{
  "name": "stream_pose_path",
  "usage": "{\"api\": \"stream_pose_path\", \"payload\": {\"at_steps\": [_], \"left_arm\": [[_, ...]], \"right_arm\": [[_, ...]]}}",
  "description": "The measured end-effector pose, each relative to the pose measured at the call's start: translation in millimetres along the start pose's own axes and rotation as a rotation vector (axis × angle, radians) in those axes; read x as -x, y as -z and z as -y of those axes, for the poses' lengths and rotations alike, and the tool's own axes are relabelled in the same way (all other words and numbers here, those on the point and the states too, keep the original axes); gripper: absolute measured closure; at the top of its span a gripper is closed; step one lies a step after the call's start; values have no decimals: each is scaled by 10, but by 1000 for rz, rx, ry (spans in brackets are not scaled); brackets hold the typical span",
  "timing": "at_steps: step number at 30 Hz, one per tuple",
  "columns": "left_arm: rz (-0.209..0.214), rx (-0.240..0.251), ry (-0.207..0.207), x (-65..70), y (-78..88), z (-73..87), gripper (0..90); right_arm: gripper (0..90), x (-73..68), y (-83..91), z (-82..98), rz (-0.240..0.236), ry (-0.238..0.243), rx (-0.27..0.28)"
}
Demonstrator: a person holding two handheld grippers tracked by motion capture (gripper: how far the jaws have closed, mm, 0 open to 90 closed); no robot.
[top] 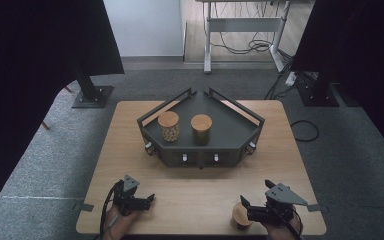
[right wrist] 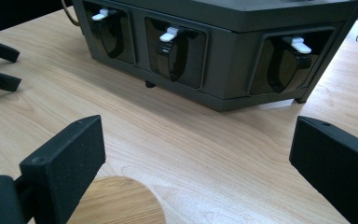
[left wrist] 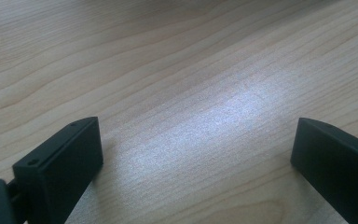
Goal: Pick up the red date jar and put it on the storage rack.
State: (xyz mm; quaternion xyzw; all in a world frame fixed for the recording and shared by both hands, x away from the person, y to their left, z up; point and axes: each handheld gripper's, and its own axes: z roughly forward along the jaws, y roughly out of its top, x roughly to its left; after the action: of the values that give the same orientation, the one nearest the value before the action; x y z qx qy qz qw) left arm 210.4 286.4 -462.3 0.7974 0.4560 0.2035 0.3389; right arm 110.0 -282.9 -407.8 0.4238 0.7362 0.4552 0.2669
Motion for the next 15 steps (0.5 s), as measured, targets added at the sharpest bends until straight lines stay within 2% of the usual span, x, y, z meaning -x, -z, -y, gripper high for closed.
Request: {"api": "stream_pose_path", "payload": {"at_steps": [15], "left_arm": [[0, 0, 0, 0, 0, 0, 19]], "right_arm": [[28, -101, 49, 64, -28, 25, -7]]}}
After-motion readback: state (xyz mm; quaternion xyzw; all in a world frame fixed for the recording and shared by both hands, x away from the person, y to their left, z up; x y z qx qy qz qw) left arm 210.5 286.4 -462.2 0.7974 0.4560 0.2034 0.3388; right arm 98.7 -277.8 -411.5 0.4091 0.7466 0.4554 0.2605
